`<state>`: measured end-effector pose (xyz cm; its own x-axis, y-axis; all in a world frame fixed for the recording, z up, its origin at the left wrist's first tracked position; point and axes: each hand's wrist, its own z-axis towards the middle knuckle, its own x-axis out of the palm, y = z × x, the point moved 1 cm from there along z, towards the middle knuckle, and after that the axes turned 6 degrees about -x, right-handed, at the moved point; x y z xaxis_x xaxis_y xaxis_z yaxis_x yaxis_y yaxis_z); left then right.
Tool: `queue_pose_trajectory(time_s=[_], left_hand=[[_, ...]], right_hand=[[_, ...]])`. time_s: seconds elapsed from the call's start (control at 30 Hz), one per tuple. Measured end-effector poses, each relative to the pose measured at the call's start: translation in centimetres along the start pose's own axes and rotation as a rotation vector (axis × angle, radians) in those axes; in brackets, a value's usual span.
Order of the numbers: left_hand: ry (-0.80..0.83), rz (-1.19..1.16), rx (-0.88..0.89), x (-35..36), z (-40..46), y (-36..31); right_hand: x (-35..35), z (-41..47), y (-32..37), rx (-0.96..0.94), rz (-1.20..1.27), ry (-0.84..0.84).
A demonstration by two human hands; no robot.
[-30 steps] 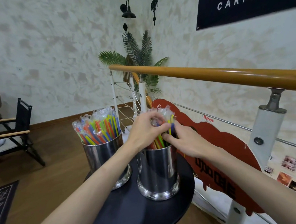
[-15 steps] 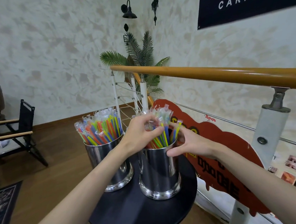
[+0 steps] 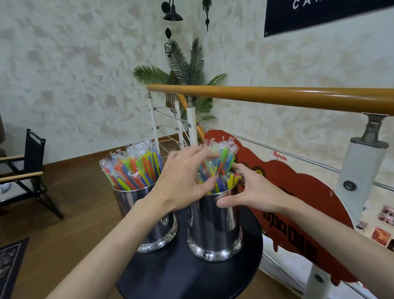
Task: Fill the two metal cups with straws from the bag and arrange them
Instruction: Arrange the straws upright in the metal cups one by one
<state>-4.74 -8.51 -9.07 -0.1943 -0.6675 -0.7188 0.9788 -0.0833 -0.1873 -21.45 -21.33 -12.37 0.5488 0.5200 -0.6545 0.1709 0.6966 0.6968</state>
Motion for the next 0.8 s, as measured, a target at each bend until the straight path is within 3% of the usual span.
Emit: queue_pose_trajectory(time_s=[0.2,0.37,0.5,0.8], left_hand=[[0.114,0.015,-0.020,0.7,-0.6,-0.6],[-0.013,-0.009,-0.142,2.6,0.2,-1.7],[-0.093,-0.174,-0.260,3.0,1.0,-1.2],[-0.081,-0.311,-0.399,3.9,1.7,0.1]], right_hand=[[0.1,-0.1,0.4,-0.036,-0.036,-0.023],[0.8,0.0,0.1,-0.046,-0.030,-0.030],[1.2,-0.6,-0.3,-0.076,0.009,-0.078],[1.3,-1.3,-1.0,-0.024,0.097,-0.049]])
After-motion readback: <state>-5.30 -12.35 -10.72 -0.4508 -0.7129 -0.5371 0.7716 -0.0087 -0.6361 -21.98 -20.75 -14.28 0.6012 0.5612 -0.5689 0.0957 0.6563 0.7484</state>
